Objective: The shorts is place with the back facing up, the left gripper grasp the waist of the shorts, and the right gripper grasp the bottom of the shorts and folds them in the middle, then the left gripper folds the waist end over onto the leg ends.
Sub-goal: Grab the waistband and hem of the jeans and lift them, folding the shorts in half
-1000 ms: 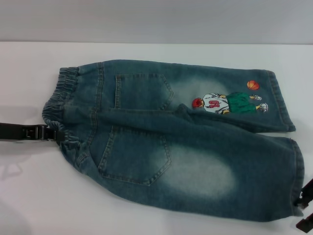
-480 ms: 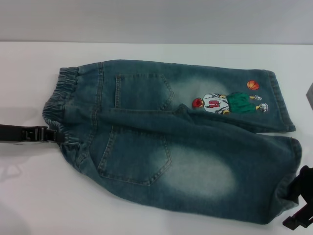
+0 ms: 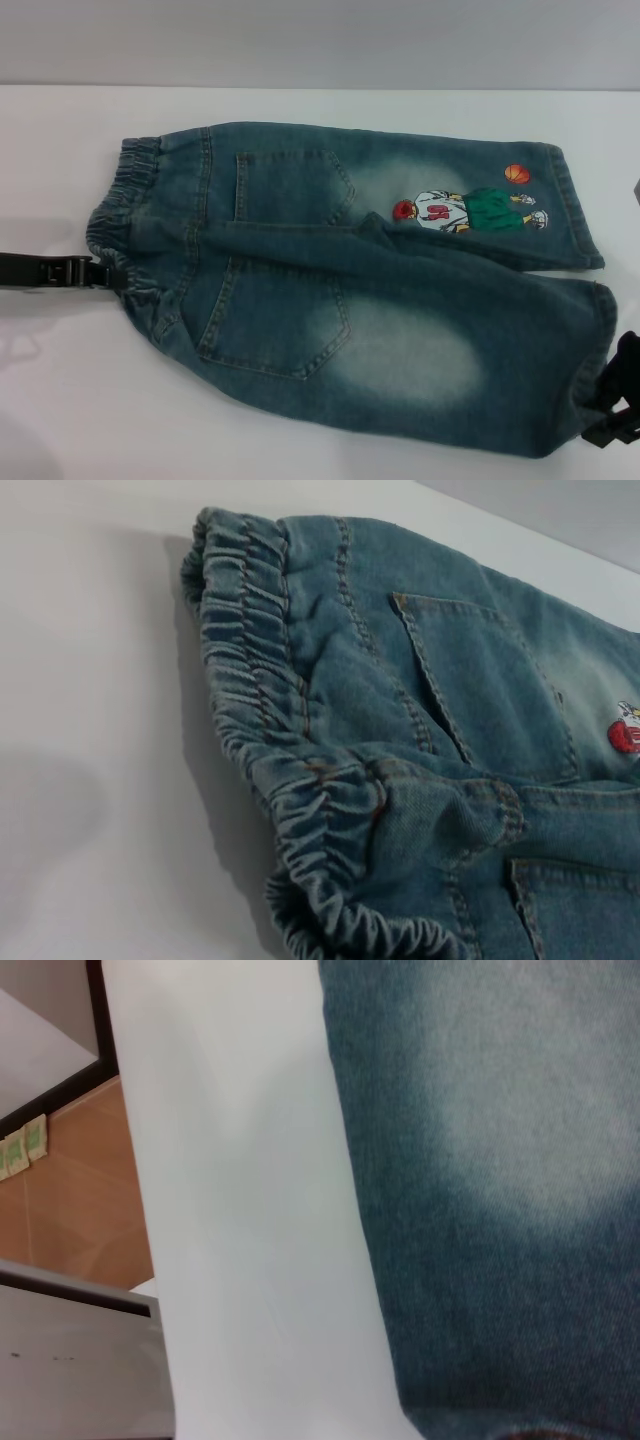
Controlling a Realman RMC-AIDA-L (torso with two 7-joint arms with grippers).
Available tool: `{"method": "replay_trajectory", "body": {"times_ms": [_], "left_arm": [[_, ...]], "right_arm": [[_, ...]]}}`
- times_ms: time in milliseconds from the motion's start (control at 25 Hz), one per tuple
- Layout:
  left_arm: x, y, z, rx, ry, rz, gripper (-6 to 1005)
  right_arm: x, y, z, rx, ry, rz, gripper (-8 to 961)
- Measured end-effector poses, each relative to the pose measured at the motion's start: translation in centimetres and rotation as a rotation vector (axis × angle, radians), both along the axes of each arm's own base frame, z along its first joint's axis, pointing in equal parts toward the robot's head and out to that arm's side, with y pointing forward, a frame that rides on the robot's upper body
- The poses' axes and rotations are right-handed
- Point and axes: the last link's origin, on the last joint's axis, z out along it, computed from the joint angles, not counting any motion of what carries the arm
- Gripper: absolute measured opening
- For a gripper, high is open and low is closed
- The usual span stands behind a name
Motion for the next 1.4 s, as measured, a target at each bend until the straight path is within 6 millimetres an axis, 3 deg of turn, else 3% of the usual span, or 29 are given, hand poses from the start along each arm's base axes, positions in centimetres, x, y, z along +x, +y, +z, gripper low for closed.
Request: {"method": "replay_trajectory", "body": {"times_ms": [40, 240, 360, 560, 1000, 1400], "left_arm": [[0.0, 0.0, 0.1, 0.001, 0.001, -0.001, 144], [0.0, 0.2, 0.4, 0.01, 0.001, 0.0, 146], [0.1, 0.3, 0.5, 0.011, 0.002, -0.003, 147], [0.2, 0.5, 0.5, 0.017, -0.005, -0.007, 149], [1.1, 1.1, 1.0, 0.139, -0.101, -0.074, 154], [2.2, 2.6, 1.7, 0.298, -0.159, -0.15, 158]], "right_arm": [[0.0, 0.0, 0.0, 0.0, 0.0, 0.001, 516], [0.1, 0.0, 0.2, 0.011, 0.009, -0.004, 298], [0.2, 0.1, 0.4, 0.025, 0.023, -0.004, 97], [0.0, 0.2, 1.1, 0.049, 0.097, -0.001, 18], [-0.2, 0.7, 3.2, 0.227, 0.362, 0.046, 17], [0.8, 3.5, 6.0, 0.631, 0.521, 0.099, 17]]}}
